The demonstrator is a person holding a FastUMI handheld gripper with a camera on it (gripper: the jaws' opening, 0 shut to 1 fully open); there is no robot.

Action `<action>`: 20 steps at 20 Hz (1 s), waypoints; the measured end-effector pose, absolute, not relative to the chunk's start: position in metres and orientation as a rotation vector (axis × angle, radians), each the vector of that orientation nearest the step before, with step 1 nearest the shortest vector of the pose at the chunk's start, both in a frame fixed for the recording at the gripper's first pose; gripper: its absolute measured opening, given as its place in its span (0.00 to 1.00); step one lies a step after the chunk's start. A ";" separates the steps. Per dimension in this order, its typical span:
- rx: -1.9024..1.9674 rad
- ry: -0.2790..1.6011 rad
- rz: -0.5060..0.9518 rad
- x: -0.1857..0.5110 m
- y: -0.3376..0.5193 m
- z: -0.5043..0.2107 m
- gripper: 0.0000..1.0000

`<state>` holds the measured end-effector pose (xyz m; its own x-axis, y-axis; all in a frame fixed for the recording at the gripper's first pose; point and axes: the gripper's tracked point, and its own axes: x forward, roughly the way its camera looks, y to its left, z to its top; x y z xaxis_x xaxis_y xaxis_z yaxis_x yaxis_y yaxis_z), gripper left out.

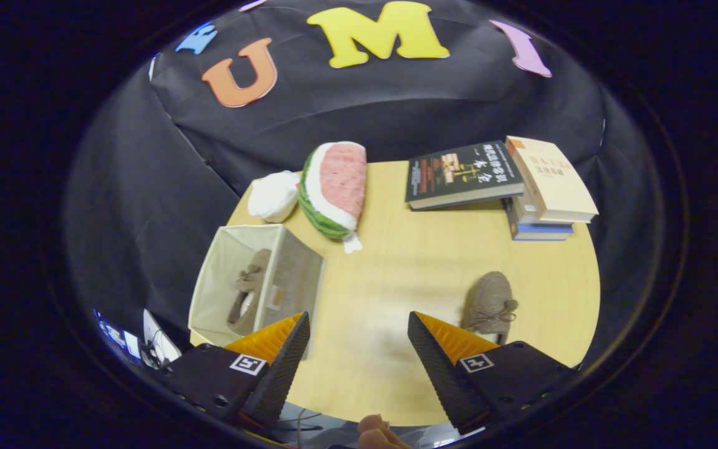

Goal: Open the storage box then place both shoes into the box .Put the left shoe in first, then the right shoe, with the right side of both shoes facing outward in a uniform manner.

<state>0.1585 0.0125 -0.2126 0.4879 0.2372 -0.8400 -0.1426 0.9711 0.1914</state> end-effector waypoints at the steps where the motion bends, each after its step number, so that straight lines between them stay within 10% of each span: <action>1: 0.101 1.045 0.208 0.161 -0.006 -0.223 0.96; 16: -0.003 1.310 0.037 0.147 -0.179 -0.367 0.94; 20: 0.004 1.328 -0.003 0.153 -0.190 -0.384 0.70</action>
<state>0.1528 -0.1902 -0.3837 0.2401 0.0000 -0.9708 0.0045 1.0000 0.0011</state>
